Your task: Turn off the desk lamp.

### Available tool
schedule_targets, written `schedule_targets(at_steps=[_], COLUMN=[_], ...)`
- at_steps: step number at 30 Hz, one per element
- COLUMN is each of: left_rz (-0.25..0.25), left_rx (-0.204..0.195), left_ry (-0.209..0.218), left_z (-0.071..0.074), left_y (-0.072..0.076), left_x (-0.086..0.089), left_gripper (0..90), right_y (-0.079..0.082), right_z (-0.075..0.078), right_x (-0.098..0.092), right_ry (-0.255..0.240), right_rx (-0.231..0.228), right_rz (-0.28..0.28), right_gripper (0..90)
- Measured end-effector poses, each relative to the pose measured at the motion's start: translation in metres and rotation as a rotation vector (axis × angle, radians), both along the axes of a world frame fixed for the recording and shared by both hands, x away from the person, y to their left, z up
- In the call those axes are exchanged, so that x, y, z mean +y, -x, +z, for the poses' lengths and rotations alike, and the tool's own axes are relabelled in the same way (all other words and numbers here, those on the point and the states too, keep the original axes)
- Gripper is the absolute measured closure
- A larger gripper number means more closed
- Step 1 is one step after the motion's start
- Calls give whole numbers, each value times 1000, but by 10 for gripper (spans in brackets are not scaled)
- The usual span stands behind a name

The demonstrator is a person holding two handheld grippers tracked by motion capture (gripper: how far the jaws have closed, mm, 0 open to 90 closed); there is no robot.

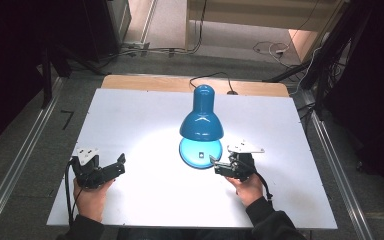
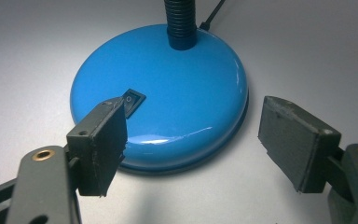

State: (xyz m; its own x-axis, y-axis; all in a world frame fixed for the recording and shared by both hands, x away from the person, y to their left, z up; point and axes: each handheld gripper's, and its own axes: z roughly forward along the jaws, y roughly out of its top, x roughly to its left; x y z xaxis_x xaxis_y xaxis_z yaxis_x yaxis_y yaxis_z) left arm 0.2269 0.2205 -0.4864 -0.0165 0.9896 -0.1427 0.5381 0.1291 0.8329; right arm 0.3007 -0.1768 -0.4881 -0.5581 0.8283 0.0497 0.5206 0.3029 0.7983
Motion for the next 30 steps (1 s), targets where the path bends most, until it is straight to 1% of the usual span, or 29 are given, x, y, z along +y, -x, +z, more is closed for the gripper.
schedule_targets(at_steps=[3,11,15,17,22,26,30], left_rz=[-1,-1,-2,-1,-3,0,0], left_rx=[0,0,0,0,-1,-3,-4], left_ry=[-1,0,0,0,1,2,3], left_z=[0,0,0,0,0,0,0], left_y=[0,0,0,0,0,0,0], left_x=[0,0,0,0,1,1,1], left_gripper=[40,40,40,41,40,40,41], right_y=[0,0,1,1,2,3,4], right_z=[0,-1,-3,-4,-6,-7,-8], right_x=[1,5,10,13,20,25,29], right_ry=[1,-4,-2,15,21,29,39], right_rx=[-3,-19,-25,-30,-35,-39,-37], right_rz=[1,3,17,34,40,53,63], right_gripper=[243,380,450,479,602,735,843])
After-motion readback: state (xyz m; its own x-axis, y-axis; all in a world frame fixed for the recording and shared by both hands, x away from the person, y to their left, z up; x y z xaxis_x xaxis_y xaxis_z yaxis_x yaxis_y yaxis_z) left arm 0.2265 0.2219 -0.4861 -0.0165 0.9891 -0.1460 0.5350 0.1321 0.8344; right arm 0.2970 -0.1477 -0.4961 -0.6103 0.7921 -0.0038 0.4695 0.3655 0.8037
